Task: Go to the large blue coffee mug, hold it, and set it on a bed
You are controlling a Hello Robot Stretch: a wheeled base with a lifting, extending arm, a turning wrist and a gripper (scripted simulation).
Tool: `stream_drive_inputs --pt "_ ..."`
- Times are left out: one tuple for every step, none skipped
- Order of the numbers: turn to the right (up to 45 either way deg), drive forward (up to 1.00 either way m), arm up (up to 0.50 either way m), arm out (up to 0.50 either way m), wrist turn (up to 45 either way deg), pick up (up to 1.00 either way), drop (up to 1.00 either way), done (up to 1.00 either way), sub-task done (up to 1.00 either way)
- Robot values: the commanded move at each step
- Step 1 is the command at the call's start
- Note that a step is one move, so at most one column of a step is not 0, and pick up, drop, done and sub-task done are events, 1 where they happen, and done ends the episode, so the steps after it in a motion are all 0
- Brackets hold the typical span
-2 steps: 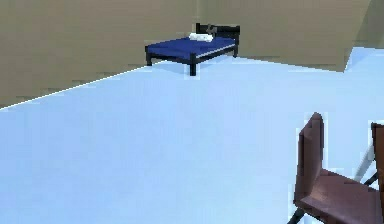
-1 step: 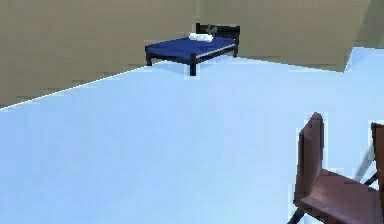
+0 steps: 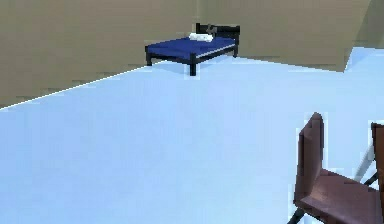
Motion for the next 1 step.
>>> stream_drive_inputs --pt "0.0 0.00 0.00 0.00 15.0 0.00 0.00 0.00 0.00"
